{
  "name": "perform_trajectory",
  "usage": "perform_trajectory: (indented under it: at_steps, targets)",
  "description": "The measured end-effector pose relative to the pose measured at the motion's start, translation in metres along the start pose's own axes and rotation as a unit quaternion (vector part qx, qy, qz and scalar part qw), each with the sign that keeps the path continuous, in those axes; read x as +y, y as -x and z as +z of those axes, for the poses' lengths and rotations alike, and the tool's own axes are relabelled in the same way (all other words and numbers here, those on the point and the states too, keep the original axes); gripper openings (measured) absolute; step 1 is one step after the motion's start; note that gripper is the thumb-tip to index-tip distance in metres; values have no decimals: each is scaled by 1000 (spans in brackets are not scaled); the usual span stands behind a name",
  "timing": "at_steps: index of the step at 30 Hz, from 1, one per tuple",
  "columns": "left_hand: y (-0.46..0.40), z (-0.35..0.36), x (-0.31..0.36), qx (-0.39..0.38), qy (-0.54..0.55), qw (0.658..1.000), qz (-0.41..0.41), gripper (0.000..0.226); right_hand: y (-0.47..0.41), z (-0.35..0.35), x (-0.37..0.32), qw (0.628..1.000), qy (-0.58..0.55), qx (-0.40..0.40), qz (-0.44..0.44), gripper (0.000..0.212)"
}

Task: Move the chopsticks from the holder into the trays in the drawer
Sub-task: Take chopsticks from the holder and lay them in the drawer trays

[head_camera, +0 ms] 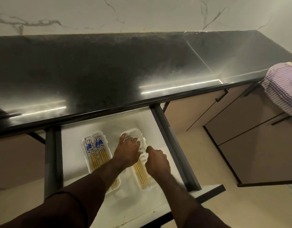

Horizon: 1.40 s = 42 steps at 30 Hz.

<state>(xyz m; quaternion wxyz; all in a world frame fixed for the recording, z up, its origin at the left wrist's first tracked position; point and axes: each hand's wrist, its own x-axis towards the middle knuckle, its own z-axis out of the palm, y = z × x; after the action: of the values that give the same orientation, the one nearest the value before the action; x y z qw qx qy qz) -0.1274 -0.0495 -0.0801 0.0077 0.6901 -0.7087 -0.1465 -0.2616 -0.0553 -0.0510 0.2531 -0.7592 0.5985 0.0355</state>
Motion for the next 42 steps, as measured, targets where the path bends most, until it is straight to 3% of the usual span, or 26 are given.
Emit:
perform_trajectory:
  at_steps: [10,26,34,42]
  targets:
    - [57,-86,-5,85,101,991,35,45,54,-66,-56,993,-59,94,-30,41]
    - [203,-194,-19,271,178,946,-28,45,167,-126,-150,954,-81,208,-199,25]
    - [286,-240,-91,332,142,930,-66,46,203,-119,-247,931,-65,199,-300,26]
    - [359,-280,-202,376,125,915,-70,46,214,-84,-377,914,-82,215,-333,26]
